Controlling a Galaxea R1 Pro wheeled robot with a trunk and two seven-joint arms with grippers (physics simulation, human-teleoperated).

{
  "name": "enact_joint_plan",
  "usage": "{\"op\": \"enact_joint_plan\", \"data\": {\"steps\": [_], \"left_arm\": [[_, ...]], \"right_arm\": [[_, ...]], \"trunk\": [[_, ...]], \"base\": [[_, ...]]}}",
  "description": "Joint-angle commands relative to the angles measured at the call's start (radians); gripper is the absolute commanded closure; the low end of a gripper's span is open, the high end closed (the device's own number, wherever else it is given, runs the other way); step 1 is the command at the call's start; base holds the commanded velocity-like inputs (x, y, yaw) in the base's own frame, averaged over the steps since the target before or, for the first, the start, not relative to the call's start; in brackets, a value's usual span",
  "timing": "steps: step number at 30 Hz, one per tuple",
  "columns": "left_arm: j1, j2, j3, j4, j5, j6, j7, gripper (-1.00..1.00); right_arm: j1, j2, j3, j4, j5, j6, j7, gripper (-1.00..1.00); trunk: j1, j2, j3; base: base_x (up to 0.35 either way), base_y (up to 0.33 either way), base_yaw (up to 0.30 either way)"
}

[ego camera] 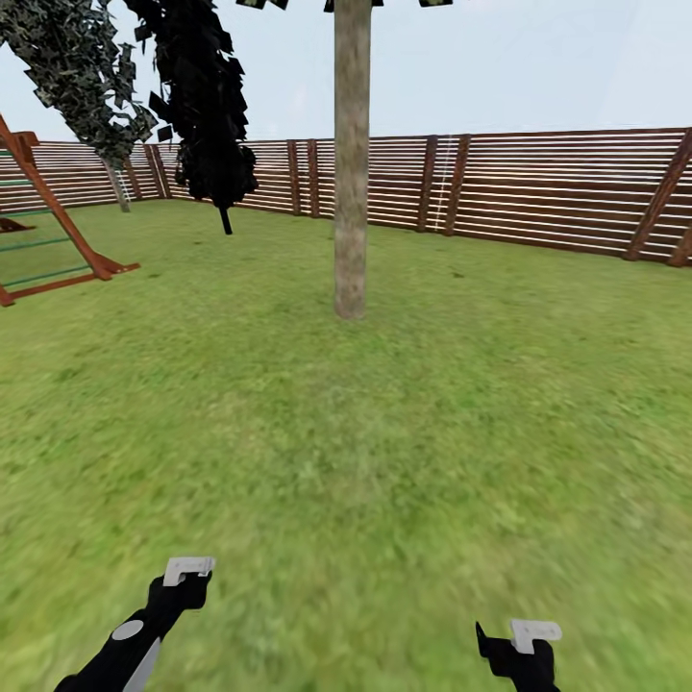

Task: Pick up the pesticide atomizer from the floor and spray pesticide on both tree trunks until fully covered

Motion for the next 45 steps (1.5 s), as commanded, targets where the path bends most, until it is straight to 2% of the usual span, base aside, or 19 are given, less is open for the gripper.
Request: {"op": "enact_joint_plan", "data": {"steps": [1,45], "left_arm": [[-0.001,-0.001,0.006,0.000,0.004,-0.002,-0.009,1.00],[-0.001,0.002,0.008,0.001,0.002,0.000,-0.009,1.00]], "right_arm": [[-0.001,0.000,-0.008,0.001,0.006,-0.004,0.004,-1.00],[-0.001,-0.003,-0.008,0.001,0.006,-0.004,0.002,-1.00]], "trunk": [[0.000,0.000,-0.001],[0.000,0.000,-0.001]], "base": [[0.339,0.000,0.000],[0.339,0.000,-0.018]]}}
